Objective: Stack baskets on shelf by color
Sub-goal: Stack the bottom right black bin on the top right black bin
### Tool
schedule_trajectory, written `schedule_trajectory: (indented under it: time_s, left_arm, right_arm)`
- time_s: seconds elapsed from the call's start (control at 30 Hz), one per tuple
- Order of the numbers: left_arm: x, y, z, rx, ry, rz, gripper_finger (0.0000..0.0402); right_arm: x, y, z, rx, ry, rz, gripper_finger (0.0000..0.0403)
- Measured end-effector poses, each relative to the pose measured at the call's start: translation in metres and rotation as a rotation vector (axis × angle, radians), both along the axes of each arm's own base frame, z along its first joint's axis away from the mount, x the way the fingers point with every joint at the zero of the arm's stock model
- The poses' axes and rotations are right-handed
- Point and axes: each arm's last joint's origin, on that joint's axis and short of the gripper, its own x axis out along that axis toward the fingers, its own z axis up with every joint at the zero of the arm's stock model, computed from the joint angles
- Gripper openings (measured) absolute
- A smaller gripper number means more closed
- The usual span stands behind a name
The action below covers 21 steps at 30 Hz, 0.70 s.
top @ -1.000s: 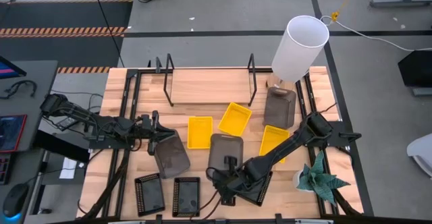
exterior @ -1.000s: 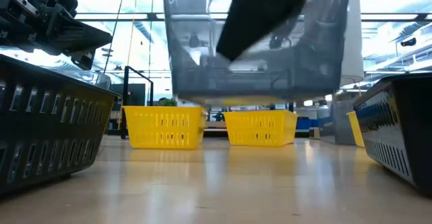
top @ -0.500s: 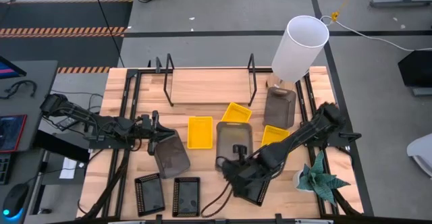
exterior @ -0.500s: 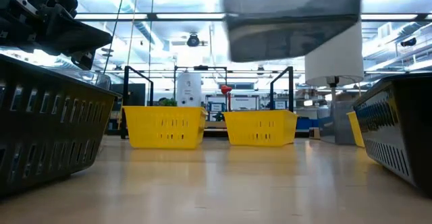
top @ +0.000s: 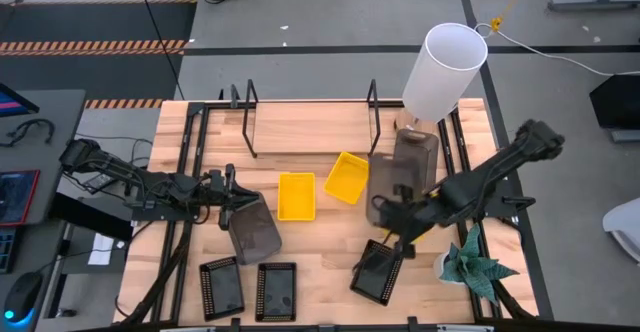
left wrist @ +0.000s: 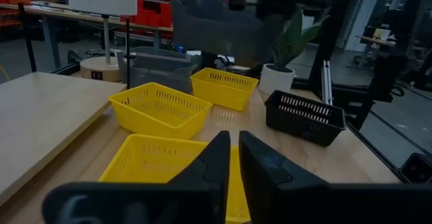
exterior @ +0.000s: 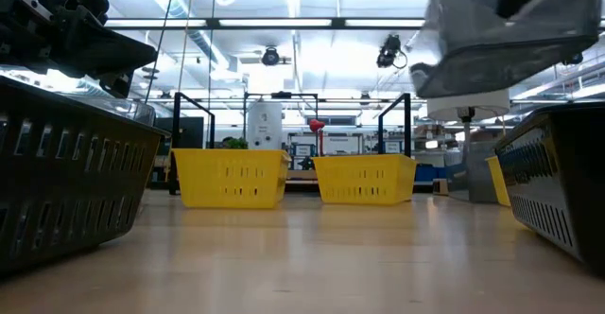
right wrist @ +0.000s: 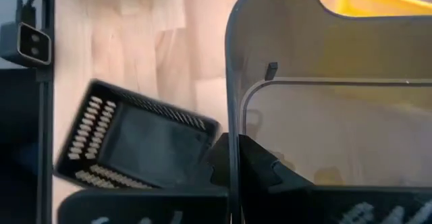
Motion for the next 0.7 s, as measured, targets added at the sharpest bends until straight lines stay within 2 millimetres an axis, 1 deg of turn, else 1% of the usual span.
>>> schedule_trajectory:
  time_s: [0.13,0.23,0.33,0.5,0.7]
  left_arm:
    - [0.000,0.000,0.000,0.000,0.000,0.000,0.0038]
    - [0.000,0.000,0.000,0.000,0.000,0.000,0.0034]
    - [0.000,0.000,0.000,0.000,0.000,0.000,0.0031]
    - [0.000,0.000,0.000,0.000,0.000,0.001,0.0033]
    - [0.000,0.000,0.000,0.000,0.000,0.001,0.0040]
  right_arm:
    - [-0.026,-0.019,0.006,-0.005,-0.036,-0.040,0.0009]
    - [-0.041,-0.031,0.005,-0.013,-0.058,-0.038,0.0009]
    - [-0.052,-0.043,-0.001,-0.040,-0.066,-0.051,0.0009]
    - [-0.063,-0.060,-0.015,-0.081,-0.047,-0.084,0.0009]
    - [-0.070,-0.076,-0.031,-0.121,0.013,-0.126,0.0009]
